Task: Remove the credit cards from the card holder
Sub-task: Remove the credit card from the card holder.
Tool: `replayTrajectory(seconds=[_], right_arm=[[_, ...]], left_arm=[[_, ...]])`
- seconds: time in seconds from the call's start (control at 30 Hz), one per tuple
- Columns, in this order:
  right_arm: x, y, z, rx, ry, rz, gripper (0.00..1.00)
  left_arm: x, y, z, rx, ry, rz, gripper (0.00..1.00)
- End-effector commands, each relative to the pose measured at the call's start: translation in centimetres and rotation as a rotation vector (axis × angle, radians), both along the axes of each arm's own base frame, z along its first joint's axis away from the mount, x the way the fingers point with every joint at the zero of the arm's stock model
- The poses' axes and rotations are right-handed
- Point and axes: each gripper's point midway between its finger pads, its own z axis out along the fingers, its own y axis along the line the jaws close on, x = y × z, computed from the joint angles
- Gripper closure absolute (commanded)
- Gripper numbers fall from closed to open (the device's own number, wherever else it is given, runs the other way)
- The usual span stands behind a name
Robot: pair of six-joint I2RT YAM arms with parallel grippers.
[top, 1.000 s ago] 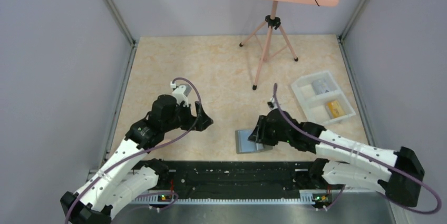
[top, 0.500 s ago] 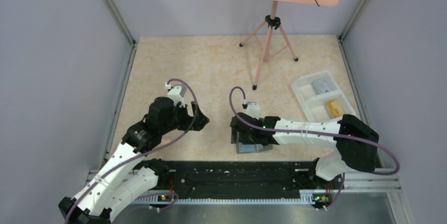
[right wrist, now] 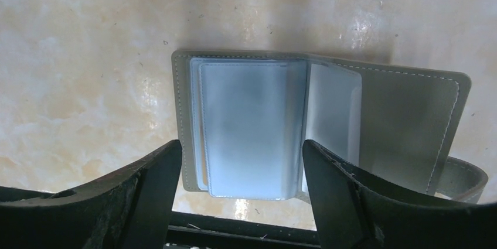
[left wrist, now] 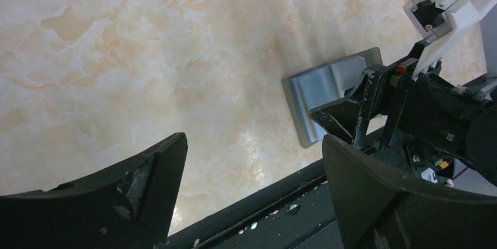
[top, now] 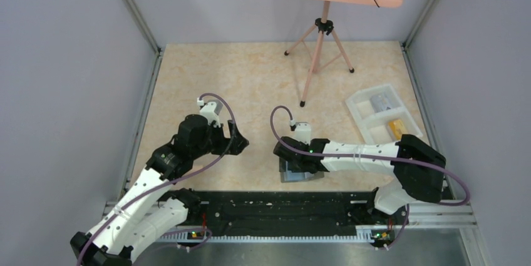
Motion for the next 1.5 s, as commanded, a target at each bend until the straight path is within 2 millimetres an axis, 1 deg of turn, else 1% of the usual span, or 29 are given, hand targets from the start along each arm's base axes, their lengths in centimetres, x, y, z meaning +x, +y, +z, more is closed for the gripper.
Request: replayTrajectory(seconds=[0.0, 0.3, 0.57, 0.73, 1.07, 1.2, 1.4, 1.43, 1.47], right_arm=[[0.4, 0.2, -0.2, -0.016, -0.036, 0.009, 0.25], [0.3, -0.4, -1.3, -0.056, -0.027, 0.006, 0.31], [0.3, -0.7, -1.6, -0.061, -0.032, 0.002, 0.37], [0.2, -0.6, -1.8, -0.055, -0.029, 0.001, 0.33], [0.0, -0.4, -2.7, -0.064, -0.012, 0.011, 0.29], [0.1, -0.6, -2.6, -0.059, -0.017, 0.005, 0.37], [0.3, 0.1, -1.2, 0.033, -0.057, 0.022, 0.41], [0.2, 0.1, -1.1, 0.049, -0.061, 0.017, 0.43], [0.3, 0.1, -1.0, 0.065, -0.066, 0.014, 0.48]], left_arm=[[0.6, -0.1, 0.5, -0.019, -0.025, 0.016, 0.09], [0.6, -0.2, 0.5, -0.02, -0.026, 0.015, 0.09], [0.6, -0.2, 0.5, -0.025, -0.021, 0.015, 0.09], [0.5, -0.3, 0.5, -0.031, -0.019, 0.013, 0.09], [0.4, -0.7, 0.4, -0.038, -0.007, -0.006, 0.1], [0.1, -1.3, -0.1, -0.061, 0.025, -0.029, 0.12], [-0.3, -2.9, -1.1, -0.121, 0.081, -0.075, 0.15], [-0.4, -3.1, -1.2, -0.124, 0.089, -0.081, 0.15], [-0.3, -3.2, -1.4, -0.128, 0.095, -0.084, 0.15]])
